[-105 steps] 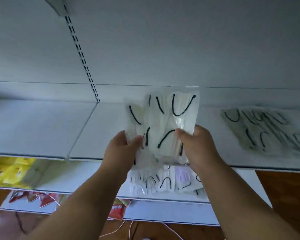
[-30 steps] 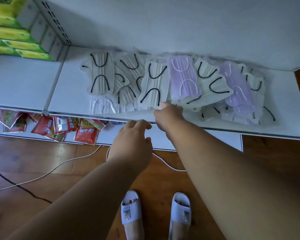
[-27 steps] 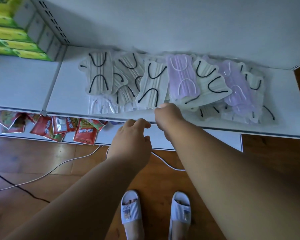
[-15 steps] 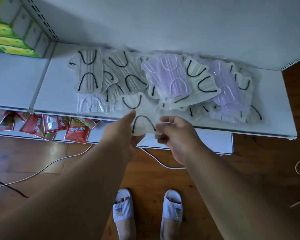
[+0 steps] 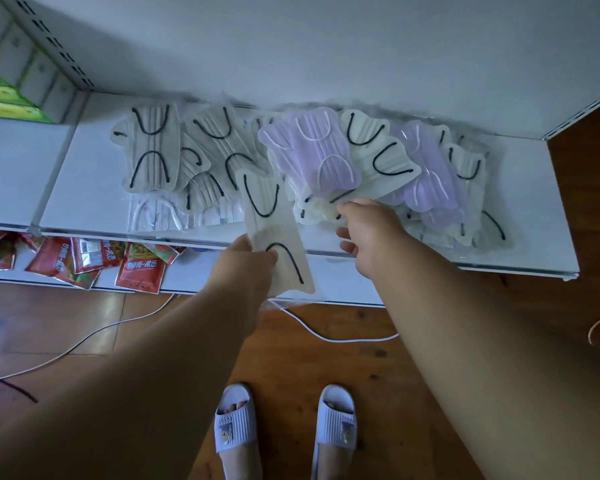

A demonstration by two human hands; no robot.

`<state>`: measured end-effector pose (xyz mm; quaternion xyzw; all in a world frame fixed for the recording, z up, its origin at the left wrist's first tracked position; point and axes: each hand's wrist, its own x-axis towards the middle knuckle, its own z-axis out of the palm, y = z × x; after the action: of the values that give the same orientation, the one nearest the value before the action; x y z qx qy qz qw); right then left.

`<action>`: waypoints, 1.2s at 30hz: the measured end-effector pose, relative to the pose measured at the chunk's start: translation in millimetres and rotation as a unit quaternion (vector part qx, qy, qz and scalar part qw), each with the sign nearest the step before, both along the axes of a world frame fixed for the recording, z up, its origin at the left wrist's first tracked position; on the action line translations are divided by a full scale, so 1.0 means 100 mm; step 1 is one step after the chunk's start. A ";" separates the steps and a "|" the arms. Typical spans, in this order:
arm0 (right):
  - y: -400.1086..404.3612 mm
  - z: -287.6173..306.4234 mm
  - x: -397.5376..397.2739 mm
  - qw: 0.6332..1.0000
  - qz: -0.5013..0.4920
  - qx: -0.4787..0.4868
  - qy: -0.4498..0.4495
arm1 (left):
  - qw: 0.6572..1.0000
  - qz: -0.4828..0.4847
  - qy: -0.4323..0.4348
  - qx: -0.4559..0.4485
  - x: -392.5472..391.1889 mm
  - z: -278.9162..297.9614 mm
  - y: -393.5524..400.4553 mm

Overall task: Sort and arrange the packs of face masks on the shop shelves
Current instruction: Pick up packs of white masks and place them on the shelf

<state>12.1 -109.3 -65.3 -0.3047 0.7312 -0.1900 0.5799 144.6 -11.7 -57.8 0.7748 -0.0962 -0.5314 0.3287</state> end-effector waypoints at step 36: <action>0.69 -0.09 -0.06 0.996 0.068 -0.035 -0.045 | 0.972 0.173 0.152 -0.045 0.11 0.14 0.26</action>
<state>5.7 -40.7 -74.6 -0.3651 0.6748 -0.1888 0.6130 155.2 14.1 -43.5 0.6744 0.0664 -0.5729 0.4611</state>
